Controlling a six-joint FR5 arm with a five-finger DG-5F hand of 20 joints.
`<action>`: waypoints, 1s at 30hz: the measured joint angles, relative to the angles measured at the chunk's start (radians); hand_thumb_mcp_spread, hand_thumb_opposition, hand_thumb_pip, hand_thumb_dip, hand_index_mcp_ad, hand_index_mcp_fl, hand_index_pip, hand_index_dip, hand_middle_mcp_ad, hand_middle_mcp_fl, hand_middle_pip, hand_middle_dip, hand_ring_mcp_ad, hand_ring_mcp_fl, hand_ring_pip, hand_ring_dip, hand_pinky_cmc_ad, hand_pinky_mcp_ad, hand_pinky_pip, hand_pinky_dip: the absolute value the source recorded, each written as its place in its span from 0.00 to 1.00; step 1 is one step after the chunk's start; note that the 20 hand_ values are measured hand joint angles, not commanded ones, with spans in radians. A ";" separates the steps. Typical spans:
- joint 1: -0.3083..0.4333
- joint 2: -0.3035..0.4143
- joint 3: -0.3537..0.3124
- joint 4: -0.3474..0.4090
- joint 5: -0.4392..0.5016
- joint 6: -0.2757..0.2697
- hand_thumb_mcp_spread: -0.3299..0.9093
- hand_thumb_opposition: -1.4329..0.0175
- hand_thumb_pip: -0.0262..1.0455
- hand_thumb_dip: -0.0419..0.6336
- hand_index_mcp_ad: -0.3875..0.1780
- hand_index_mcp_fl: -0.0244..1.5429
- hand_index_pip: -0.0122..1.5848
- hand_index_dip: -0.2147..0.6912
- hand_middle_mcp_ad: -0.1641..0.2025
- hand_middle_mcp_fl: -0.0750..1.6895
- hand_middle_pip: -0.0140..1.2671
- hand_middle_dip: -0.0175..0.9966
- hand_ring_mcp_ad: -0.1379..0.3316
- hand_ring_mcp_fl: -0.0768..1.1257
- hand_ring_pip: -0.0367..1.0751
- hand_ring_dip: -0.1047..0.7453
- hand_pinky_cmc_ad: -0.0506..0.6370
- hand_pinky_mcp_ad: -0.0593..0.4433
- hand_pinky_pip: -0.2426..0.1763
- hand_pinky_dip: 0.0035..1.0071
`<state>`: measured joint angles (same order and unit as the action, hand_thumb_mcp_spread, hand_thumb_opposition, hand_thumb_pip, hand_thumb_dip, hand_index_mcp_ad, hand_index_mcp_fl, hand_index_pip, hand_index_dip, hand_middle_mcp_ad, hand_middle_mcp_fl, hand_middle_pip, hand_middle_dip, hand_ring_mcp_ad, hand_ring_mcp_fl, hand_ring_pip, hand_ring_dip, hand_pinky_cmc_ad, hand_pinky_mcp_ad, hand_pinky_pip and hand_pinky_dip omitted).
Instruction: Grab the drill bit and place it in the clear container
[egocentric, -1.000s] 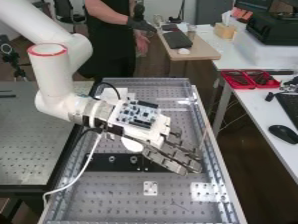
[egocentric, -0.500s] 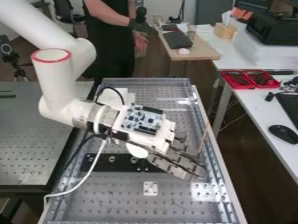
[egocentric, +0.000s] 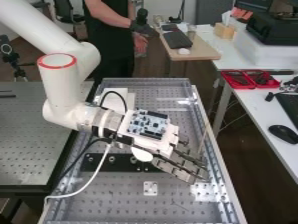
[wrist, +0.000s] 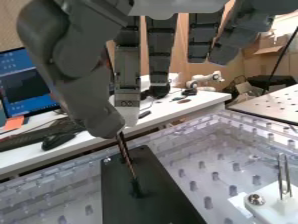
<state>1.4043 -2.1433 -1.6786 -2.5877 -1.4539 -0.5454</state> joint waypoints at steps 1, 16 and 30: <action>0.000 -0.001 0.000 0.002 0.000 0.002 0.62 0.39 0.73 0.54 0.61 0.15 0.89 0.53 0.60 0.16 0.12 0.24 0.65 0.08 0.11 0.15 0.46 0.38 0.43 0.18; 0.001 -0.020 0.007 0.023 -0.009 0.010 0.62 0.39 0.73 0.53 0.60 0.16 0.88 0.50 0.60 0.17 0.12 0.25 0.66 0.08 0.11 0.15 0.46 0.38 0.44 0.18; 0.000 -0.041 0.020 0.019 -0.008 0.010 0.61 0.39 0.73 0.53 0.59 0.18 0.88 0.50 0.60 0.18 0.12 0.25 0.66 0.08 0.11 0.15 0.46 0.38 0.44 0.18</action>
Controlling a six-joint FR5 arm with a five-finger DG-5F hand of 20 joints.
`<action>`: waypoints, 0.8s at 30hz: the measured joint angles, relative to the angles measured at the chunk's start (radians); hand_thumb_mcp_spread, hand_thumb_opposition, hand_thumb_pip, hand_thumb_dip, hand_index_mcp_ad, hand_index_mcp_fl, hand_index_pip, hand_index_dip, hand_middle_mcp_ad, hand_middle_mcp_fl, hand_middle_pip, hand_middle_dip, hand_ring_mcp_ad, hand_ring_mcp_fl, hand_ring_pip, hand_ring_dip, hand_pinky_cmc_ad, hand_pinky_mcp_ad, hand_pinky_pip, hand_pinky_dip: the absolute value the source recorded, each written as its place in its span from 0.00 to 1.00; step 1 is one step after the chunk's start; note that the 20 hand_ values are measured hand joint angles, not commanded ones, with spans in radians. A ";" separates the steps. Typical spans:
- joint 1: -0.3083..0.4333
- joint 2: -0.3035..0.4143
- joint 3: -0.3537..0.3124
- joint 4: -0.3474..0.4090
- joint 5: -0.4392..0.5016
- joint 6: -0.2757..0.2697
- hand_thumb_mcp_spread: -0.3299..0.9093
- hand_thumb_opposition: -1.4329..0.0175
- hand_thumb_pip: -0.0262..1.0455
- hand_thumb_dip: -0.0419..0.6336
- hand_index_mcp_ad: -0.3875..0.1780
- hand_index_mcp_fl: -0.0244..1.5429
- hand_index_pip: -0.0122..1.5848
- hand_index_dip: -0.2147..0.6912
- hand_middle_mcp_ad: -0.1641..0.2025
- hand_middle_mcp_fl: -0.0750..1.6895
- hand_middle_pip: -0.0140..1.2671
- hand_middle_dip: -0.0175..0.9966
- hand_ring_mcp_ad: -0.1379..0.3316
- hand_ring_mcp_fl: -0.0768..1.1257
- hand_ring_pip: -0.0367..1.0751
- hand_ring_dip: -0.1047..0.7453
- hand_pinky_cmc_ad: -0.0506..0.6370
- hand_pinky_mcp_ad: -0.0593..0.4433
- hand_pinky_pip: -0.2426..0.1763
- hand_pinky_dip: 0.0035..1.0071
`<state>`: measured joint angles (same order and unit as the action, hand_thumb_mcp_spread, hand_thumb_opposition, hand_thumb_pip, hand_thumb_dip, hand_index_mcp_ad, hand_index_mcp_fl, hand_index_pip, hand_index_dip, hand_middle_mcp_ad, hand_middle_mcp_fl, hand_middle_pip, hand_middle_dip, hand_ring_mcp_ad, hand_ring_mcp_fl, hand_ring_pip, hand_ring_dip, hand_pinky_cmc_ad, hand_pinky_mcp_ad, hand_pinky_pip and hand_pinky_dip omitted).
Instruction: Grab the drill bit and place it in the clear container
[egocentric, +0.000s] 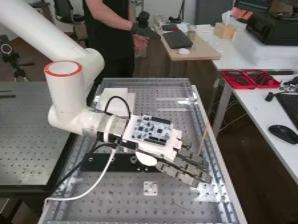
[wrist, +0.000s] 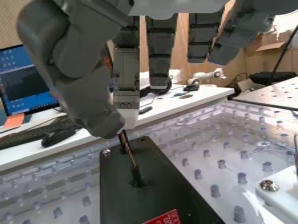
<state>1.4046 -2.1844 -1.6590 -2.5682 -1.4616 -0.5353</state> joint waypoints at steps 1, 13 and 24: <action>0.000 0.000 0.000 0.000 0.000 -0.002 0.61 0.39 0.73 0.53 0.59 0.18 0.88 0.50 0.60 0.18 0.12 0.25 0.66 0.08 0.11 0.15 0.46 0.38 0.44 0.18; 0.000 -0.001 -0.002 0.023 -0.009 -0.087 0.62 0.39 0.73 0.53 0.59 0.19 0.88 0.50 0.60 0.18 0.12 0.25 0.66 0.08 0.11 0.15 0.46 0.38 0.44 0.18; -0.007 -0.006 0.008 0.005 -0.020 -0.068 0.61 0.41 0.72 0.53 0.58 0.18 0.89 0.50 0.60 0.18 0.12 0.25 0.66 0.08 0.11 0.15 0.45 0.38 0.45 0.17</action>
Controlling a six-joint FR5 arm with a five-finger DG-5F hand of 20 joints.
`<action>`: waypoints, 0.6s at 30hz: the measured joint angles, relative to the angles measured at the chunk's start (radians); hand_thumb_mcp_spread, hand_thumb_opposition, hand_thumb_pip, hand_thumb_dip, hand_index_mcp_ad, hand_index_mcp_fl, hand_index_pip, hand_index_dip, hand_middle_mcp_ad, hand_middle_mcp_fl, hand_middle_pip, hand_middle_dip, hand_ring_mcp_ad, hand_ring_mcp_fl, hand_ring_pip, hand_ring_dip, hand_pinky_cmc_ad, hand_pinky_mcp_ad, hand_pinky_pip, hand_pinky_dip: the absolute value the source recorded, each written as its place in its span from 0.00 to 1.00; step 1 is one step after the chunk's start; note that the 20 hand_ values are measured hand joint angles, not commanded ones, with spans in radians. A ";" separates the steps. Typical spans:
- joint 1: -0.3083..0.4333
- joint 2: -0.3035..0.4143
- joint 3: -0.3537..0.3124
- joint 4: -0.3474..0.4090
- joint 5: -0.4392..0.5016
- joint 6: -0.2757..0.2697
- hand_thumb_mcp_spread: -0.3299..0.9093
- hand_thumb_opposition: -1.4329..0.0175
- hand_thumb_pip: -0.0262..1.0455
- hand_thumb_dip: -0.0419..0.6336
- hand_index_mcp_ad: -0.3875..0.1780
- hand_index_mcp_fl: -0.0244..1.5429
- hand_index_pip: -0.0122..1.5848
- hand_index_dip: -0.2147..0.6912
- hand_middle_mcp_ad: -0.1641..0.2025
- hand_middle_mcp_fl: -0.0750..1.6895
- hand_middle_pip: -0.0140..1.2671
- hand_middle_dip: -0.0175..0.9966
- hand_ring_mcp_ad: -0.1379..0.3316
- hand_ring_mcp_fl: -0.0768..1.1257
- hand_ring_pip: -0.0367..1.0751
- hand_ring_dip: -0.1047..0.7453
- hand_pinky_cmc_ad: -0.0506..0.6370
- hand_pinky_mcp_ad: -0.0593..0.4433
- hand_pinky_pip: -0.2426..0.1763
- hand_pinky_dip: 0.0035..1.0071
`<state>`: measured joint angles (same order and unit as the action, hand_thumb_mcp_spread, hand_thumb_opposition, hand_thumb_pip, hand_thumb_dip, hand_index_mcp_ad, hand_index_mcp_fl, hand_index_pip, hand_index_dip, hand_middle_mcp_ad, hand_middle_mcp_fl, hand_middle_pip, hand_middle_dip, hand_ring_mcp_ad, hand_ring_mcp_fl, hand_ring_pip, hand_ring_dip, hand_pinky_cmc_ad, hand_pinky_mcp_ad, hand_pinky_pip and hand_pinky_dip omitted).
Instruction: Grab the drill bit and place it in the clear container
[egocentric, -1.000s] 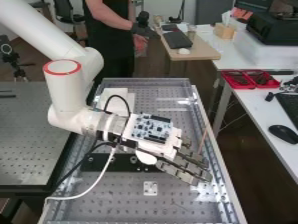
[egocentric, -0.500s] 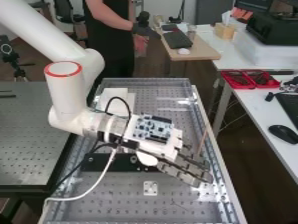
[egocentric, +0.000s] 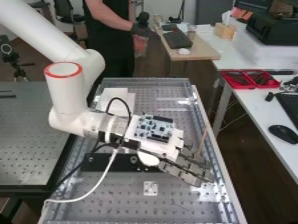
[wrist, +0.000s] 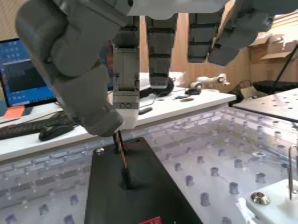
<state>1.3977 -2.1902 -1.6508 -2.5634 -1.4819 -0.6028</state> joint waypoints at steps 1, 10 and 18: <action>0.000 0.000 0.000 -0.001 0.000 0.001 0.61 0.41 0.72 0.53 0.58 0.19 0.89 0.50 0.60 0.18 0.12 0.25 0.66 0.08 0.11 0.15 0.45 0.38 0.45 0.17; -0.001 -0.002 -0.005 -0.007 -0.005 0.017 0.62 0.41 0.72 0.53 0.58 0.21 0.90 0.49 0.60 0.18 0.11 0.25 0.65 0.08 0.11 0.15 0.45 0.38 0.47 0.18; 0.002 -0.005 0.000 -0.005 -0.005 0.022 0.61 0.41 0.72 0.53 0.58 0.21 0.90 0.49 0.60 0.18 0.11 0.25 0.66 0.08 0.11 0.15 0.45 0.38 0.47 0.18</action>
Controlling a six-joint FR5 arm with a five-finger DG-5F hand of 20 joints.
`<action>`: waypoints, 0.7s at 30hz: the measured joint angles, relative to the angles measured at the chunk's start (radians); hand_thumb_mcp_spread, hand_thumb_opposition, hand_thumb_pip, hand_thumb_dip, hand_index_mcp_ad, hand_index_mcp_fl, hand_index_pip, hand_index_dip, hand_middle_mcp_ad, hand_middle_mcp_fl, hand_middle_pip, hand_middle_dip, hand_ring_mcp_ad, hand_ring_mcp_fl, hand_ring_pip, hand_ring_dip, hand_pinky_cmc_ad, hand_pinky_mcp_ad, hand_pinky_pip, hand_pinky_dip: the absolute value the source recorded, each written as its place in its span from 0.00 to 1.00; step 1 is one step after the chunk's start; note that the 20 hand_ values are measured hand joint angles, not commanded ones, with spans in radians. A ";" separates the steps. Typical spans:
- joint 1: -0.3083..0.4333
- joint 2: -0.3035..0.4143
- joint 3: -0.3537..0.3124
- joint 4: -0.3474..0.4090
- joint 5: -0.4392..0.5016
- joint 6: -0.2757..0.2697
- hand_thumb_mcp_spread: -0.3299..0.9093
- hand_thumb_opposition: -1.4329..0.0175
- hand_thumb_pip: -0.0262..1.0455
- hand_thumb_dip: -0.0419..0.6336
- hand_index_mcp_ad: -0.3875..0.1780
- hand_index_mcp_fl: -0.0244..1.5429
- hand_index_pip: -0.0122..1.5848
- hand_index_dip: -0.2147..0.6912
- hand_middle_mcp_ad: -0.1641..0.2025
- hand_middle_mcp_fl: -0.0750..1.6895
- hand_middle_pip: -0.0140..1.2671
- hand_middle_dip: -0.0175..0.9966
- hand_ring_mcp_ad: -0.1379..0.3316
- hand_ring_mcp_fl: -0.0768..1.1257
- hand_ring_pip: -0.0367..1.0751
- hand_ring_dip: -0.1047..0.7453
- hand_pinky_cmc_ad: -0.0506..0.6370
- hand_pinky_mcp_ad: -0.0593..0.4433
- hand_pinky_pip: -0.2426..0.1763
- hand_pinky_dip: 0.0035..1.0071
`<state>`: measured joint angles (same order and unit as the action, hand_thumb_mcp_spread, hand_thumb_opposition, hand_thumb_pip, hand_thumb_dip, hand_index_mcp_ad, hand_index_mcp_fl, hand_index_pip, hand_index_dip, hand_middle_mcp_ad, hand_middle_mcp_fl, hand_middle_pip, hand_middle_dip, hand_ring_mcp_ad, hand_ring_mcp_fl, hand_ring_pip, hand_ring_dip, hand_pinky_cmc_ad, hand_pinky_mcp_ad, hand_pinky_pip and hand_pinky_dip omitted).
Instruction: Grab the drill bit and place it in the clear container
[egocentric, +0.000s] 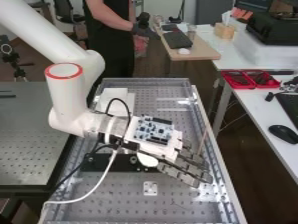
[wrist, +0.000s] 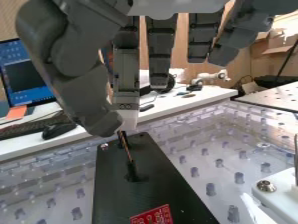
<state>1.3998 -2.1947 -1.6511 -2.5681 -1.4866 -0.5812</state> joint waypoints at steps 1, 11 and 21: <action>0.000 0.000 0.001 0.000 0.000 0.000 0.61 0.41 0.72 0.53 0.58 0.21 0.90 0.49 0.60 0.18 0.11 0.25 0.66 0.08 0.11 0.15 0.45 0.38 0.47 0.18; 0.000 -0.004 0.006 -0.004 -0.001 -0.005 0.61 0.41 0.72 0.53 0.58 0.21 0.90 0.49 0.60 0.18 0.11 0.25 0.66 0.08 0.11 0.15 0.46 0.38 0.47 0.18; -0.001 -0.004 0.005 -0.004 -0.001 -0.011 0.61 0.41 0.72 0.53 0.56 0.22 0.89 0.49 0.59 0.18 0.11 0.25 0.66 0.08 0.11 0.15 0.46 0.38 0.47 0.18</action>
<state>1.3985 -2.1987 -1.6456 -2.5725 -1.4873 -0.5918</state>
